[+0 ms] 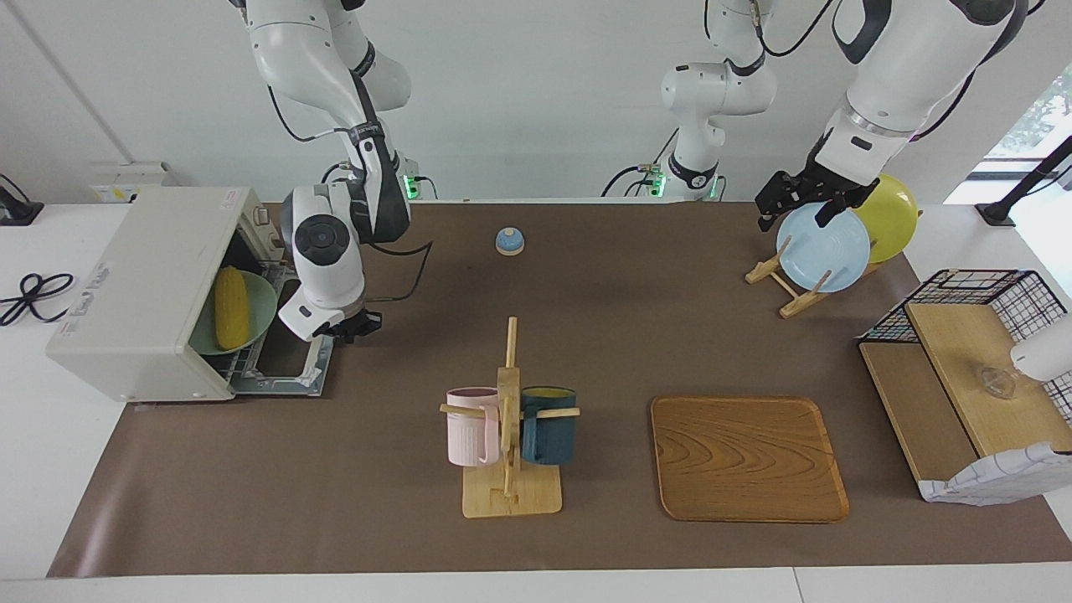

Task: Put corn in oven
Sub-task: 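Push the oven door closed with the right gripper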

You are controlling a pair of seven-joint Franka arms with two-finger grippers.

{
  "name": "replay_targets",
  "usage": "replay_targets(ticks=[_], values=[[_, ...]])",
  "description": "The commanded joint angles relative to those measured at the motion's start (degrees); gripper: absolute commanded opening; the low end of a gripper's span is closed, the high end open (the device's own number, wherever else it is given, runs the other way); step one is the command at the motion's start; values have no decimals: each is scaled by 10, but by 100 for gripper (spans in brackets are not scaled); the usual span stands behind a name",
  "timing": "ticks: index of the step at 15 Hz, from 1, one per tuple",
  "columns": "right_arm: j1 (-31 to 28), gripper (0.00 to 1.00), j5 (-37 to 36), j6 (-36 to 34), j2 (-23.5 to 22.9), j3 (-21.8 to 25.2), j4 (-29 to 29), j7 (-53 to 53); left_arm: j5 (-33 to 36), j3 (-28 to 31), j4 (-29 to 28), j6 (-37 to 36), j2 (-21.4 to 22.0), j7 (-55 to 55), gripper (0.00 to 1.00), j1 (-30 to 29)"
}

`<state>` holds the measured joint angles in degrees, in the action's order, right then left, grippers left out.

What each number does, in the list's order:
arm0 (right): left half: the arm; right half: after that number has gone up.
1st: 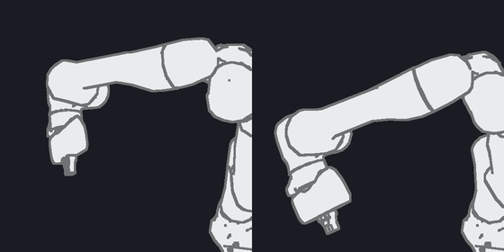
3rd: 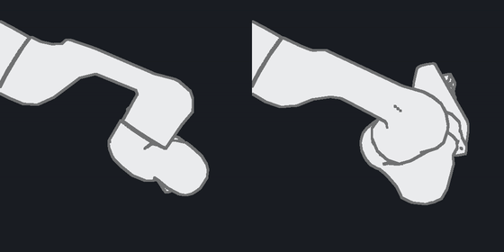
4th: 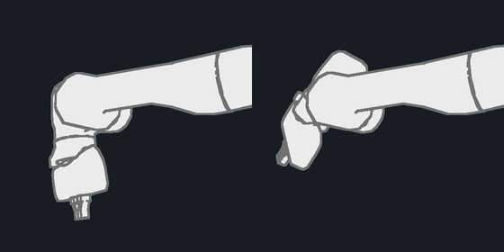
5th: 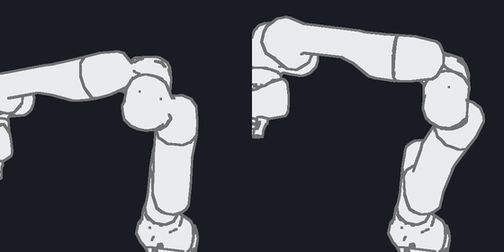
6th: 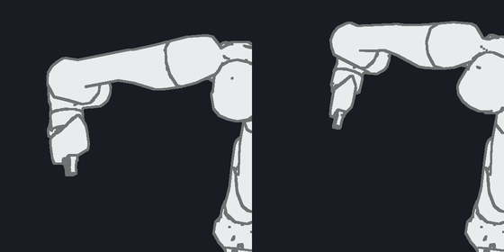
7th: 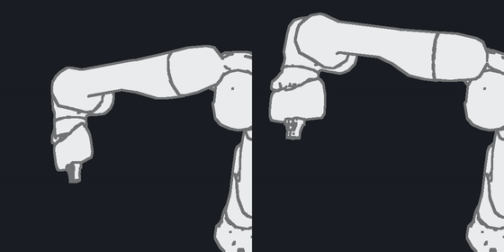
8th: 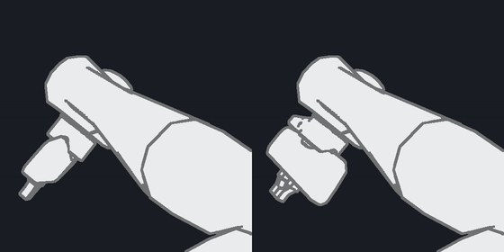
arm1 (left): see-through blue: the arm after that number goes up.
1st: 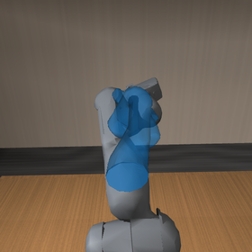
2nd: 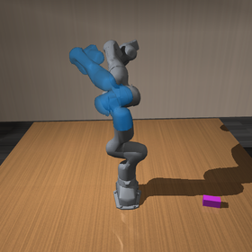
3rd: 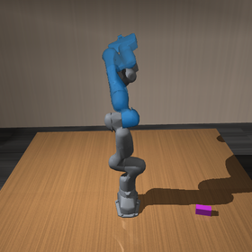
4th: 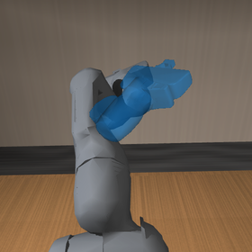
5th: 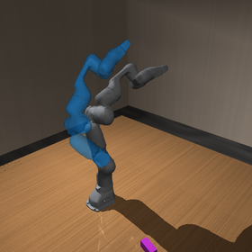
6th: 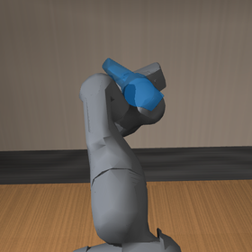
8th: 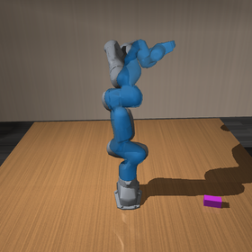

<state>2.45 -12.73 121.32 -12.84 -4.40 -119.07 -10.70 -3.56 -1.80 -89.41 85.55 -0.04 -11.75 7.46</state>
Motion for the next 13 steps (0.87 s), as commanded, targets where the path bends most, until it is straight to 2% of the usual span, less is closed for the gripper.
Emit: replay_targets(ticks=[1, 6, 13], values=[[-10, 0, 7, 20, 5, -3, -26, -2, 7, -7, -9, -5, 13, 1, 100, -10], [-10, 0, -15, 7, 7, -2, -28, 5, 7, -7, -9, -5, 13, 1, 100, -10], [-10, 0, -95, -71, 12, -2, 0, 42, 7, -7, -10, -5, 13, 1, 100, -9]])
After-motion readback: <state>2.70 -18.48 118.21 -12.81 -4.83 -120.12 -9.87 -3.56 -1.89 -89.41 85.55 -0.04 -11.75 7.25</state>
